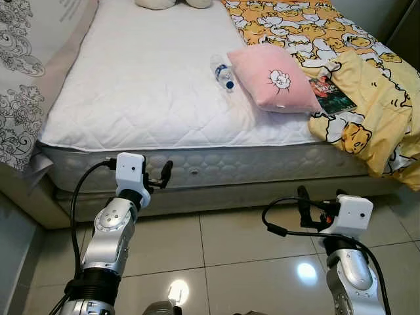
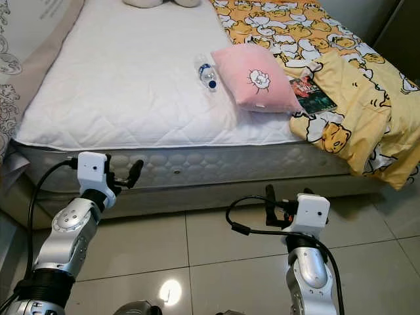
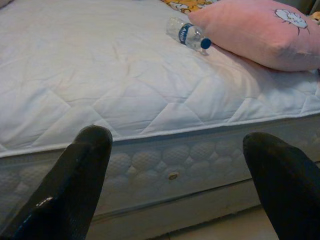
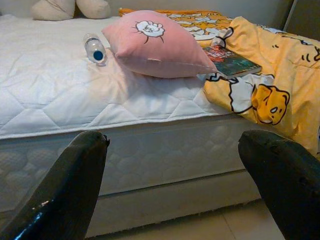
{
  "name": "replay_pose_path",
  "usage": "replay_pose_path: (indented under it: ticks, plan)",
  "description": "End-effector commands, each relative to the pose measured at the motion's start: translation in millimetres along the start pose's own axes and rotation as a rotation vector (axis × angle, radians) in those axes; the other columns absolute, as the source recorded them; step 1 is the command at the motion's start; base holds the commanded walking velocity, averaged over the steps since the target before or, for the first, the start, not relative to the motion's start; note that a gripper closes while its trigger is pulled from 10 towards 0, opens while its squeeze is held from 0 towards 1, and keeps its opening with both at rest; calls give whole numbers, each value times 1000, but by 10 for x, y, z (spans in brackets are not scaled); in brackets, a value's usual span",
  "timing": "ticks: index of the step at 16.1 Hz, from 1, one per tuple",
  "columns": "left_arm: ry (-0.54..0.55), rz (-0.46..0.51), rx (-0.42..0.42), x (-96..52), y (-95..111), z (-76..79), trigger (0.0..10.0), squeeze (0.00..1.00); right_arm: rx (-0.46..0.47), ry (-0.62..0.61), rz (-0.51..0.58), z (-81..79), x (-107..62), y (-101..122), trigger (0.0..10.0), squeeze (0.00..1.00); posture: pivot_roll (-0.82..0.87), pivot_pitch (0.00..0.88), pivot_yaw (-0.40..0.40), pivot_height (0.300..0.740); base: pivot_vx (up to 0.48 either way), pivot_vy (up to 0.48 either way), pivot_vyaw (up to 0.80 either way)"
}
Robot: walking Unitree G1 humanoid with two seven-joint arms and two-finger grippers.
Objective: Clean up the room
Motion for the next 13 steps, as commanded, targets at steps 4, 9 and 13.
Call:
replay_pose_path:
  ticks: [4, 9, 13]
  plan:
    - [-13, 10, 13, 6, 27, 32, 10000, 0, -12, -5, -17, 23, 14, -27, 10000, 0, 90, 33, -41, 740, 0, 0, 0]
    - [-152, 46, 14, 41, 54, 352, 10000, 0, 13, -5, -41, 18, -96, -67, 10000, 0, 39, 45, -28, 740, 82, 0, 0]
    - [-158, 50, 12, 57, 71, 367, 10000, 0, 8, -6, -36, 17, -91, -61, 10000, 0, 40, 41, -24, 740, 425, 0, 367]
Point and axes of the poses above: a point about 5 cm out from each wrist's last joint towards the gripper, its own x axis pointing out of the wrist towards the gripper, its own y axis along the axis of the wrist's last joint, z = x × y, the point moved 5 cm from there along x, pointing out of the wrist towards the gripper, and after that the axes turned 12 degrees about -x, right-handed, at the moved point
